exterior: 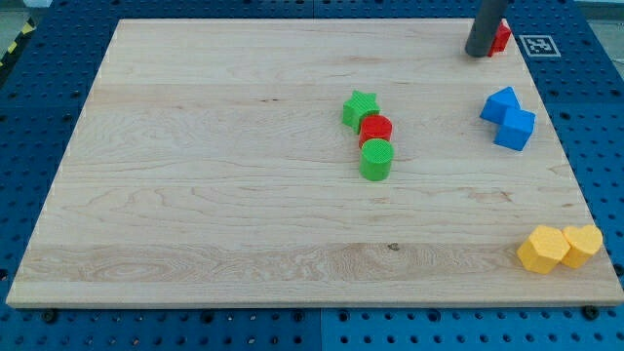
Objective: Move the red circle to the red star
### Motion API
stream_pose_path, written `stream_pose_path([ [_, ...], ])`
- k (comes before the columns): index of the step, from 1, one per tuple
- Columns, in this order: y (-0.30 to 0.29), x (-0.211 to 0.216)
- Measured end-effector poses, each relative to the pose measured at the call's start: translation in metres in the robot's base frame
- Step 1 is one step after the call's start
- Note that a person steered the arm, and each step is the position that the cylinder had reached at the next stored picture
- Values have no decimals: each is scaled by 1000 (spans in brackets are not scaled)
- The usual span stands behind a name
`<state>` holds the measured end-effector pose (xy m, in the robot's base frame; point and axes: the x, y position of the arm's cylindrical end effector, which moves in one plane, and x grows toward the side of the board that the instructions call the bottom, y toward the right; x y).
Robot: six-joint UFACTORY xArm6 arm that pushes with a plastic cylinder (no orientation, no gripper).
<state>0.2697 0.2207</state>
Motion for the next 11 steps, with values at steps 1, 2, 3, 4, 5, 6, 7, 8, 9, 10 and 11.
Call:
stream_pose_path([
  [1,-48,1],
  [2,-138,1],
  [3,-231,28],
  [4,-275,94],
  [5,-259,150],
  [6,-193,159],
  [7,-141,159],
  [8,-134,170],
  [9,-135,191],
  [10,-97,182],
  [11,-69,149],
])
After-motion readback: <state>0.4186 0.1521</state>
